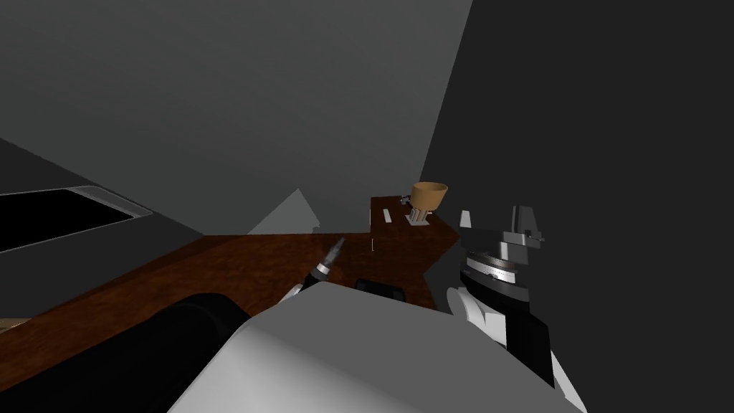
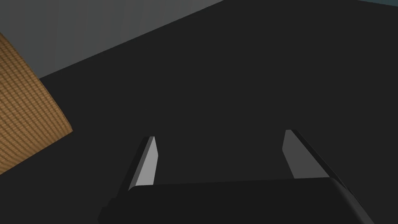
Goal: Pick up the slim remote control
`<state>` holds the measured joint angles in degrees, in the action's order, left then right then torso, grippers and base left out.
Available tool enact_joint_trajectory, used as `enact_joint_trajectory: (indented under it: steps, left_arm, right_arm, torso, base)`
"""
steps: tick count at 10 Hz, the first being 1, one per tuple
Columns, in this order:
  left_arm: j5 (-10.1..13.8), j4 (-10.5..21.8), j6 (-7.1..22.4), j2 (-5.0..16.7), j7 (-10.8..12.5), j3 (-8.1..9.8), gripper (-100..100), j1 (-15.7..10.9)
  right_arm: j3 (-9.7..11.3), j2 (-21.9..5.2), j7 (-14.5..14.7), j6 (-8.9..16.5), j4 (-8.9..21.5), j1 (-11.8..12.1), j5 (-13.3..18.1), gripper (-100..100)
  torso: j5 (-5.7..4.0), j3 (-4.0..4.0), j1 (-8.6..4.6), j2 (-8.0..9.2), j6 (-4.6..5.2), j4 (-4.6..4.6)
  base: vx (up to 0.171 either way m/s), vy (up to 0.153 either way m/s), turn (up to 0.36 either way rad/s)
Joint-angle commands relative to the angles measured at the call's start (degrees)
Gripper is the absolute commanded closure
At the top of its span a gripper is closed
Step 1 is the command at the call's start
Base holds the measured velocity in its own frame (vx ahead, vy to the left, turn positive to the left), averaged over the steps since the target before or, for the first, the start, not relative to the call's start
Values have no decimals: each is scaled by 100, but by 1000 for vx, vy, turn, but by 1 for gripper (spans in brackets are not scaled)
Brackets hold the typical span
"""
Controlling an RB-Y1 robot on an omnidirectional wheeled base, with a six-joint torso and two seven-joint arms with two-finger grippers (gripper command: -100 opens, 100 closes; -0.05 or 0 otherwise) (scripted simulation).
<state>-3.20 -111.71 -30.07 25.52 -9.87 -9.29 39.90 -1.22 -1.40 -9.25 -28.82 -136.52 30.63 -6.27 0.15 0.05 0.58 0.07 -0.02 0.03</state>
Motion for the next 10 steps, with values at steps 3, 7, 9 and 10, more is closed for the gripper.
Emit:
enact_joint_trajectory:
  steps: [3, 7, 9, 10]
  left_arm:
    - [-320, 658, -310, 587, -545, -105, -100, 335]
    - [-627, 1313, -582, 1269, -1041, -162, -100, 646]
    - [-784, 1524, -718, 1666, -1279, -179, -100, 804]
    - [-784, 1686, -718, 1807, -1395, -179, -100, 804]
  right_arm:
    - [0, 0, 0, 0, 0, 0, 0, 0]
    - [0, 0, 0, 0, 0, 0, 0, 0]
    - [0, 0, 0, 0, 0, 1, 0, 0]
    - [0, 0, 0, 0, 0, 0, 0, 0]
  torso:
    - [-3, -1, -12, -1, -2, 0]
    - [-2, -2, -8, -4, 0, 0]
    - [-2, -6, -6, -11, -1, -2]
    - [-2, -7, -9, -13, 4, -2]
  base:
    - [-54, 105, -291]
    - [-61, 106, -319]
    - [-51, 96, -339]
    - [-52, 79, -269]
